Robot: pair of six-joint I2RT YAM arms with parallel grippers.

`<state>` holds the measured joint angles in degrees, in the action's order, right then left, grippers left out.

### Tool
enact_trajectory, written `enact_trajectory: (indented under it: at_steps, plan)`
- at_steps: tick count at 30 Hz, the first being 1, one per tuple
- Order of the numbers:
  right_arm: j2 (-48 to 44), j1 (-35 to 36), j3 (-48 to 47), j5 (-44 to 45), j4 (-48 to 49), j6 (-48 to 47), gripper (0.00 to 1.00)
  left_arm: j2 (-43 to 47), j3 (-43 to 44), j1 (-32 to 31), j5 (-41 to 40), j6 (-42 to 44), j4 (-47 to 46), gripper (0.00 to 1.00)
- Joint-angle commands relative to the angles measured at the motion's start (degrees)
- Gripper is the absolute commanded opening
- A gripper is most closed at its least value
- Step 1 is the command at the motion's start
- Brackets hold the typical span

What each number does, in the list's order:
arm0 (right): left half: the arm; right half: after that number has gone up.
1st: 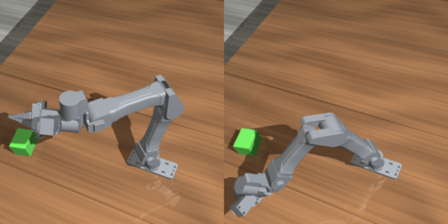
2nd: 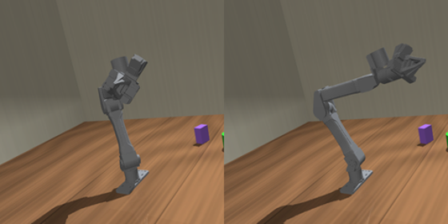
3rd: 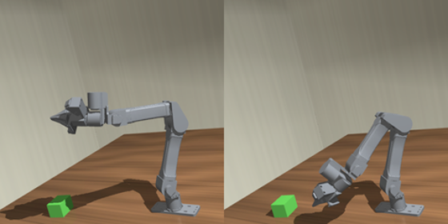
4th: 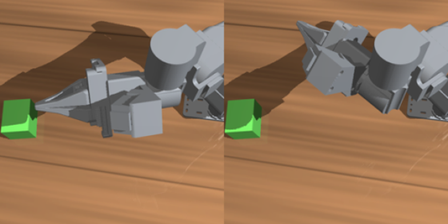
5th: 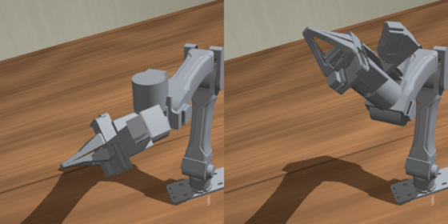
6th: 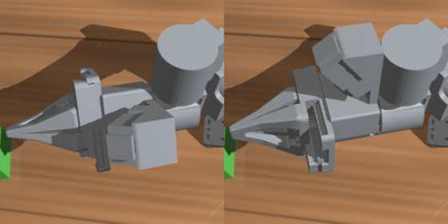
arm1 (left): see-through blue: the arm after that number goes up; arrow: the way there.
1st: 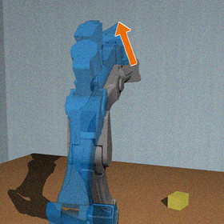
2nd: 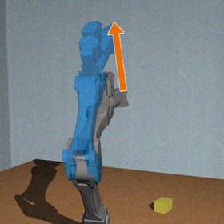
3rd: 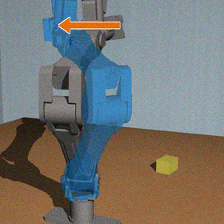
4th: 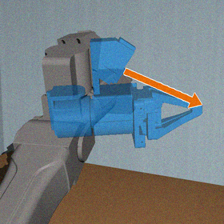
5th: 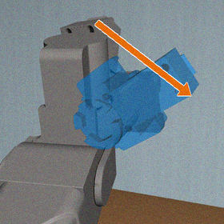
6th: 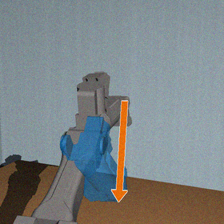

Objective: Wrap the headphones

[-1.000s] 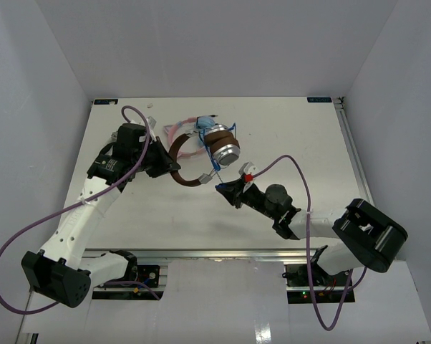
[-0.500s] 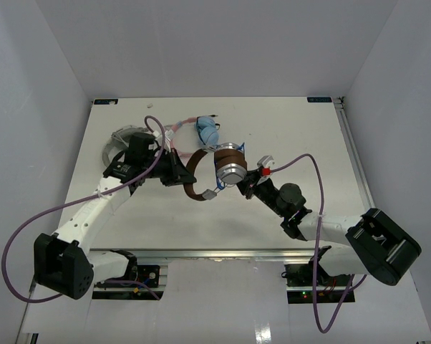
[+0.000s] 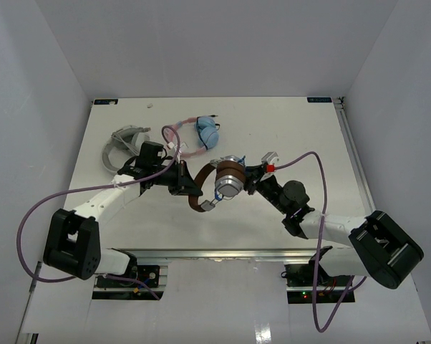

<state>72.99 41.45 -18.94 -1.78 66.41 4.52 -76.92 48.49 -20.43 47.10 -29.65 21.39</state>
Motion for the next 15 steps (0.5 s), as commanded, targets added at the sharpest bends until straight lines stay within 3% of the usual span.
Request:
enact_trajectory:
  at_steps: [1, 8, 15]
  plan:
    - [-3.93, -1.52, 0.10, -5.80, 1.27, -2.70, 0.09, -1.01, 0.02, -0.37, 11.37, 5.66, -3.61, 0.00]
    - [-8.84, -1.52, 0.22, -6.92, -1.26, -8.06, 0.09, -0.66, -0.06, -0.73, 11.96, 8.76, -3.46, 0.00]
    - [-8.06, -1.49, 0.30, -3.86, 1.31, -10.70, 0.10, -4.23, 2.80, -2.15, 9.99, 13.37, -0.51, 0.00]
